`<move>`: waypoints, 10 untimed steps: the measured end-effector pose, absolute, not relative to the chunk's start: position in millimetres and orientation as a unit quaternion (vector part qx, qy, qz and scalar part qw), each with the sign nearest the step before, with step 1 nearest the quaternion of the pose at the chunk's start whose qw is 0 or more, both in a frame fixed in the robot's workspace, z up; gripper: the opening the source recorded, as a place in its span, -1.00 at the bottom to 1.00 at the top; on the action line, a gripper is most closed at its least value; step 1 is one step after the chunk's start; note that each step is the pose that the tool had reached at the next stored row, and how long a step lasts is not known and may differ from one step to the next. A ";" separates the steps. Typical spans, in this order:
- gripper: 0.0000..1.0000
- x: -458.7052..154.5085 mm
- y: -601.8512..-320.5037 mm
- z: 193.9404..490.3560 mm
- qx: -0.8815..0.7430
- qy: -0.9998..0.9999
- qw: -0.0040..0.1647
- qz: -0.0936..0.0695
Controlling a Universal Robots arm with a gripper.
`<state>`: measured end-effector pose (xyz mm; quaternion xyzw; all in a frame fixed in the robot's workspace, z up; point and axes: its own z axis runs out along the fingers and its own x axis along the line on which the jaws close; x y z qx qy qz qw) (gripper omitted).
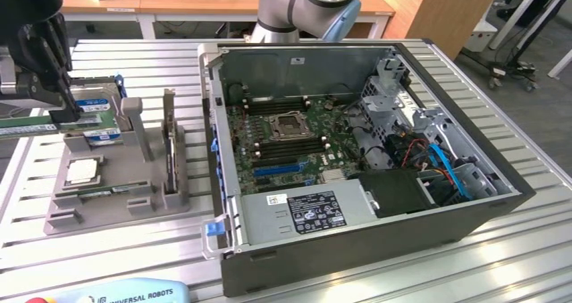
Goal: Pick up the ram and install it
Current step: 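Pick up the ram and move it above insertion slot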
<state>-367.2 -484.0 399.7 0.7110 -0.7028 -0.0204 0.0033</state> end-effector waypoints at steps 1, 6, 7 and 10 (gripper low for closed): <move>-0.77 -367.2 -484.0 399.7 0.711 -0.703 0.003 -0.020; -0.77 -367.1 -484.0 399.9 0.711 -0.703 0.003 -0.020; -0.77 -366.5 -484.0 400.0 0.711 -0.703 0.004 -0.020; -0.77 -363.0 -484.0 399.9 0.711 -0.703 0.003 -0.020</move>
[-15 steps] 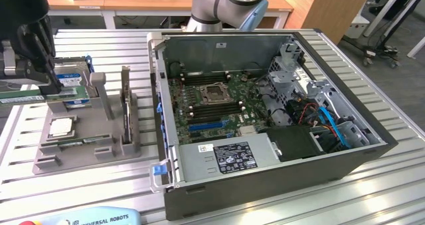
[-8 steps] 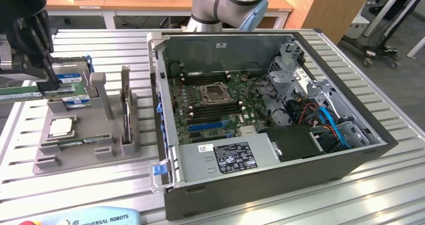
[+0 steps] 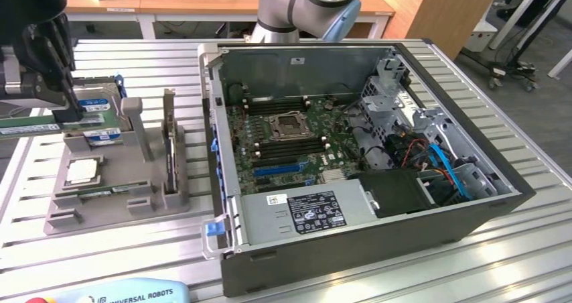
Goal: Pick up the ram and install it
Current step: 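Pick up the ram and move it above insertion slot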
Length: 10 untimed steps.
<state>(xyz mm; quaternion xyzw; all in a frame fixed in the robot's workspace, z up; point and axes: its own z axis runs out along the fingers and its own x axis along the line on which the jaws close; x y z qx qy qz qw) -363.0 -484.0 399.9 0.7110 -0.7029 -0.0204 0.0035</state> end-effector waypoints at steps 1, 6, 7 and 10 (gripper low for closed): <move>-0.77 -361.3 -484.0 399.9 0.711 -0.703 0.003 -0.020; -0.77 -350.0 -484.0 399.8 0.711 -0.703 0.003 -0.020; -0.77 -347.3 -484.0 399.9 0.711 -0.703 0.003 -0.020; -0.77 -340.1 -484.0 399.8 0.711 -0.703 0.003 -0.020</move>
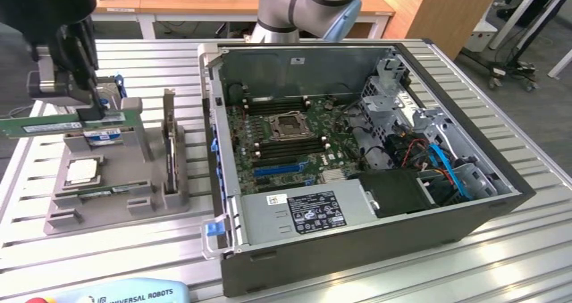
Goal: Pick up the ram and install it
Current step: 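Pick up the ram and move it above insertion slot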
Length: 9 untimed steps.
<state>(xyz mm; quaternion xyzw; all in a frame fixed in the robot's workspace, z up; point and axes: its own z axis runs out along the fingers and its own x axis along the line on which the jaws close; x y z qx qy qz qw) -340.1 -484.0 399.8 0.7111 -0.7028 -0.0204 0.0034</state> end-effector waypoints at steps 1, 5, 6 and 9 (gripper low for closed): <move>-0.77 -337.4 -484.0 399.8 0.711 -0.703 0.003 -0.020; -0.77 -326.9 -484.0 399.8 0.711 -0.703 0.003 -0.020; -0.77 -324.0 -484.0 399.8 0.711 -0.703 0.003 -0.020; -0.77 -314.8 -484.0 399.7 0.711 -0.703 0.003 -0.020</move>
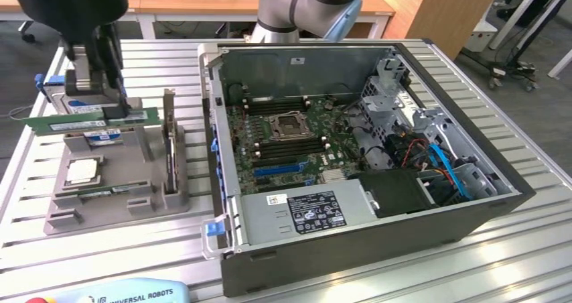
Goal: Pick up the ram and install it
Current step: 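Pick up the ram and move it above insertion slot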
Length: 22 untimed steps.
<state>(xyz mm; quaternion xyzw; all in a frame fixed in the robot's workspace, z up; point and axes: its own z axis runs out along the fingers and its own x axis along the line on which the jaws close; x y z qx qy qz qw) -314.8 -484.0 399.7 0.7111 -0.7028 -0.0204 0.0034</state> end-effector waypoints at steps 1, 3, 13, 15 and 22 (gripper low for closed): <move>-0.77 -312.0 -484.0 399.7 0.711 -0.703 0.003 -0.020; -0.77 -306.2 -484.0 399.8 0.711 -0.703 0.003 -0.020; -0.77 -277.4 -484.0 399.7 0.711 -0.703 0.003 -0.020; -0.77 -271.5 -484.0 399.6 0.711 -0.703 0.003 -0.020; -0.77 -249.3 -484.0 399.4 0.711 -0.703 0.003 -0.020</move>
